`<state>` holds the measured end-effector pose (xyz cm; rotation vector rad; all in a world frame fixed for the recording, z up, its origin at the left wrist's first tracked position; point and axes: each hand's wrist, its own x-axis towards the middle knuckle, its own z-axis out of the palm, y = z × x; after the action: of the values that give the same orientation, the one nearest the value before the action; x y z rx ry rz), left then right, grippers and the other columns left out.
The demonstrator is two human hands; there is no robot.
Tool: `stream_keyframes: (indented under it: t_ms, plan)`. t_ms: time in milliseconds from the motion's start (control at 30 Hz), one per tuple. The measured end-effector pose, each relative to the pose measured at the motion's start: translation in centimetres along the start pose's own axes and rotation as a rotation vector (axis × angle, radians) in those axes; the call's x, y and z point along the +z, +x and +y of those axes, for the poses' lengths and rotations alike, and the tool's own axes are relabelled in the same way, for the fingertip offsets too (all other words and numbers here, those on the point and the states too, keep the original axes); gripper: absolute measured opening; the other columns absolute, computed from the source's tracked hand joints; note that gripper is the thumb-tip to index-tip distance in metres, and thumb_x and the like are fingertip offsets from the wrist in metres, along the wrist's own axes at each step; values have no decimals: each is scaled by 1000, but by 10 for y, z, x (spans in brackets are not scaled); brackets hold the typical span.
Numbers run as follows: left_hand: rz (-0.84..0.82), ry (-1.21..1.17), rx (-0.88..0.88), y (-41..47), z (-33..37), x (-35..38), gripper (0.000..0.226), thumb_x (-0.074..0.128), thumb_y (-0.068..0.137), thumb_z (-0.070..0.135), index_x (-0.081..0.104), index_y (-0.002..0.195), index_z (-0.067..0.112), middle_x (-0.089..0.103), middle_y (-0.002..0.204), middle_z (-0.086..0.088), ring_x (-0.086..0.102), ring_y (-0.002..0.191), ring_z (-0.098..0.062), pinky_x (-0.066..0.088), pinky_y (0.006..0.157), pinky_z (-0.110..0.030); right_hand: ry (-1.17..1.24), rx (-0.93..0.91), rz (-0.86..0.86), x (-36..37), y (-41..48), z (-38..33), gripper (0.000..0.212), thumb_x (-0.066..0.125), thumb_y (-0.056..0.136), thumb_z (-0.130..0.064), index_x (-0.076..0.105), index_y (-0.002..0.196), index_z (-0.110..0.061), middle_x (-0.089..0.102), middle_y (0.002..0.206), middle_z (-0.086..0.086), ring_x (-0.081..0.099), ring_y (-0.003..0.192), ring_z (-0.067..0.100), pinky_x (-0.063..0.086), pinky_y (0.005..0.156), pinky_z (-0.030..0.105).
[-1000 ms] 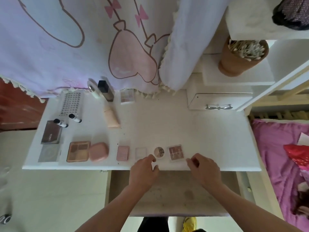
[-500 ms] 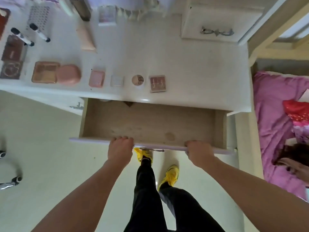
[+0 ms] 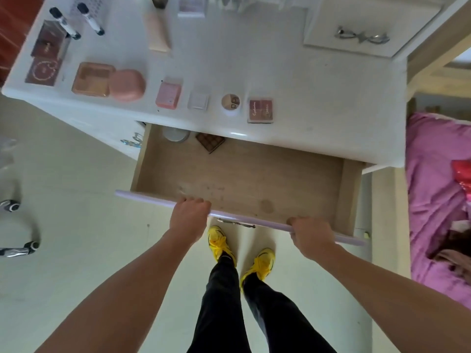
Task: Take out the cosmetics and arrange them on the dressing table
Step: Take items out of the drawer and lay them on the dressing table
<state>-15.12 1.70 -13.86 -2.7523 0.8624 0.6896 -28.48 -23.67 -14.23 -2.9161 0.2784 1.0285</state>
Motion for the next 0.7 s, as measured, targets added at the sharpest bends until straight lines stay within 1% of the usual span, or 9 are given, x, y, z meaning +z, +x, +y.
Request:
stream_keyframes:
  t_ms: [133,167,233,267,333,467,567,633,700]
  plan:
    - [-120,-102,19,11,-6,1,14,56,88,18,63,100,22,65,105,2,59,102,-22,39,83,-29,121,-7,-155,-7,11,9,13,56,88,-42,61,95,-31,63,92,-8,62,90,17,45,70,29]
    - [-199,-188,3,18,-10,-4,23,62,85,22,65,108,22,65,109,1,59,105,-22,44,84,-29,227,-6,-243,-13,16,11,20,63,83,-49,61,96,-33,62,93,-10,60,92,16,46,73,29]
    - [-410,-465,-38,32,-22,-23,55,77,74,26,59,126,21,63,113,-2,58,107,-22,49,90,-32,554,-13,-399,-32,24,7,55,72,71,-64,63,116,-34,61,109,-13,57,100,12,46,85,28]
    - [-509,-603,-53,38,-30,-34,68,82,70,26,55,132,20,62,113,-3,59,106,-21,49,93,-32,691,-10,-416,-42,28,3,72,73,67,-69,61,127,-29,61,120,-12,56,107,11,46,92,28]
    - [-579,-741,-71,49,-49,-52,76,85,69,28,50,135,20,63,112,-1,61,105,-20,46,98,-33,804,-9,-317,-58,39,-9,79,69,72,-70,57,135,-24,58,135,-5,55,118,15,44,101,32]
    - [-178,-526,-222,83,-91,-56,51,71,83,25,55,131,14,60,127,-11,57,115,-28,43,96,-32,539,63,72,-74,88,-32,57,58,93,-46,51,138,-12,56,135,12,52,124,32,44,101,40]
    - [47,-369,-269,113,-109,-52,51,59,89,28,48,137,16,44,141,-13,40,132,-31,37,104,-40,323,184,237,-78,131,-38,51,51,97,-41,49,138,-10,52,137,17,47,126,37,39,103,44]
    - [100,-276,-228,133,-114,-47,54,56,91,35,43,139,12,41,143,-17,31,137,-32,30,109,-42,296,257,314,-69,162,-33,56,40,99,-45,48,142,-10,47,146,16,40,136,35,30,111,46]
    - [165,-204,-188,156,-116,-37,59,50,94,44,39,142,12,39,148,-15,29,139,-32,21,114,-40,575,231,326,-61,188,-24,64,38,94,-51,44,146,-15,44,151,7,37,140,26,24,116,41]
